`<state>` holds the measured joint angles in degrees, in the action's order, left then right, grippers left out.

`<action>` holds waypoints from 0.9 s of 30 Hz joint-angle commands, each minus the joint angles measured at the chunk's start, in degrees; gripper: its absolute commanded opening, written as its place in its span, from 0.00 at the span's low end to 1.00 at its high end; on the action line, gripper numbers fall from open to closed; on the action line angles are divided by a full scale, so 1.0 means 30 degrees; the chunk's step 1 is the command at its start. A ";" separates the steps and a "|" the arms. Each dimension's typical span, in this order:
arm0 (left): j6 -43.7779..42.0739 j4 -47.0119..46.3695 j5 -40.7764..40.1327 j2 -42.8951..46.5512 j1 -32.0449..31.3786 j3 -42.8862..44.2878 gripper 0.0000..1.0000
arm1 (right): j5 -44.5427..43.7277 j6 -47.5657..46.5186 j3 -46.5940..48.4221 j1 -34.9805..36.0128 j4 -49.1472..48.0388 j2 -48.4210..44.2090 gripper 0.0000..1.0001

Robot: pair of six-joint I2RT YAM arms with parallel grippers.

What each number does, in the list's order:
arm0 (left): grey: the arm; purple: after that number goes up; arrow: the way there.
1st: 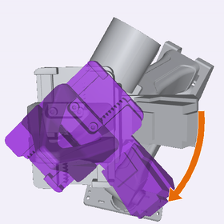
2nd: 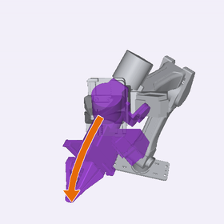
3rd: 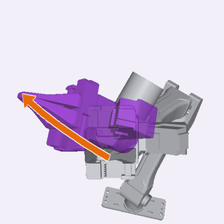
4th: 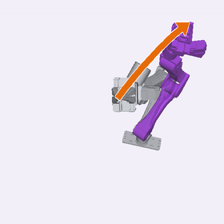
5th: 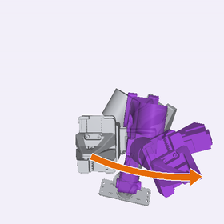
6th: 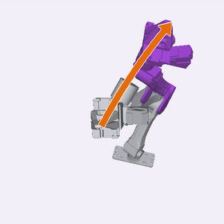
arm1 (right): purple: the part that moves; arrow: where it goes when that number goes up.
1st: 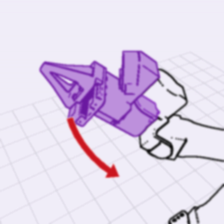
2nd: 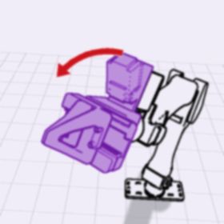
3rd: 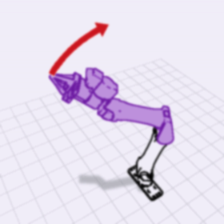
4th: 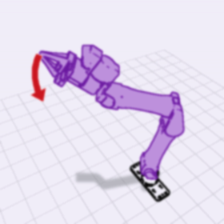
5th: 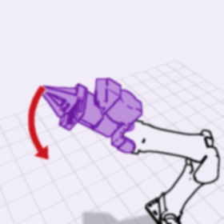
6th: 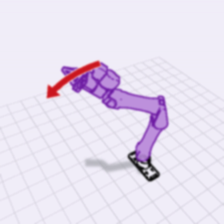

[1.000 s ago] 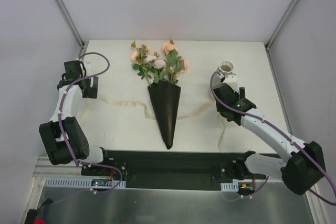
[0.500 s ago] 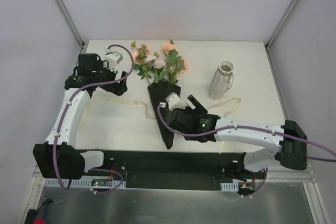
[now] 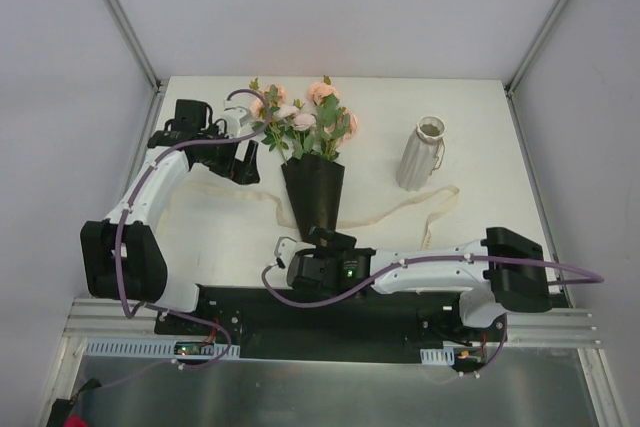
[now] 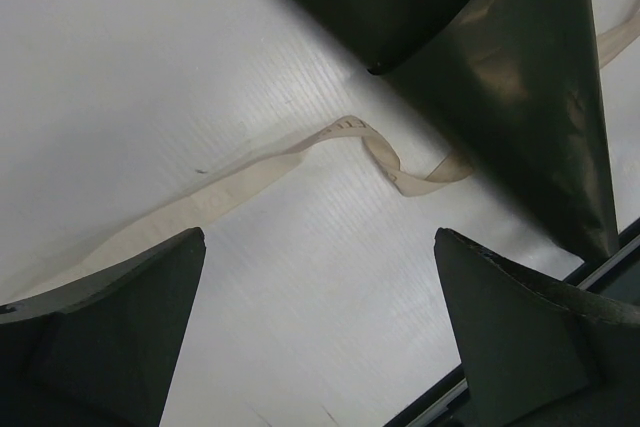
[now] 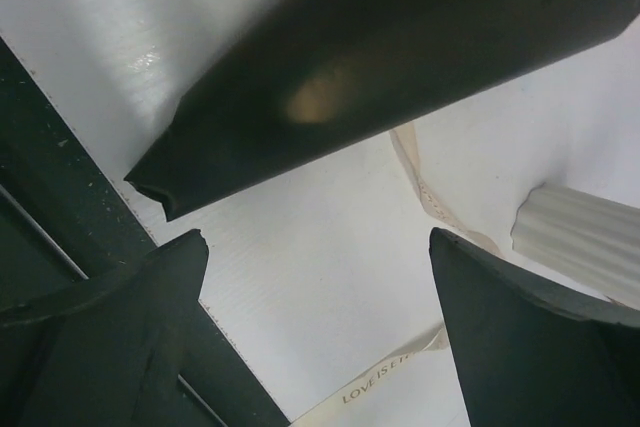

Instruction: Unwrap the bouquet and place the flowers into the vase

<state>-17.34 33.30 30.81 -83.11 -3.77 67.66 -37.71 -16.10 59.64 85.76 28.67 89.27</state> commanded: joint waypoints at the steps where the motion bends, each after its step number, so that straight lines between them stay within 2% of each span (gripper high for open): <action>1: -0.0312 -0.0055 -0.0132 0.1160 -0.0003 -0.0872 0.99 | 0.1875 -0.1079 0.1389 -0.0050 0.0406 0.1204 0.96; 6: -0.0634 0.0237 -0.0454 0.1571 0.0143 -0.0903 0.99 | 0.4104 -0.0787 0.1215 -0.0050 0.0026 0.1121 0.96; 13: -0.0459 0.0297 -0.0630 0.1249 0.0173 -0.0815 0.99 | 0.3285 -0.1021 0.1273 -0.0079 -0.0736 0.1998 0.96; 22: -0.0635 0.0413 -0.0484 0.0780 0.0816 -0.0434 0.99 | 0.0327 -0.1899 0.1859 -0.0225 -0.2171 0.4079 0.96; 27: -0.1015 0.0531 -0.0368 0.0692 0.1140 -0.0492 0.99 | 0.0500 -0.1988 0.1888 -0.0548 -0.2992 0.4079 0.97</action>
<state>-18.33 33.39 28.49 -80.60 -0.97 64.97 -33.93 -20.93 62.63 84.90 22.63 101.93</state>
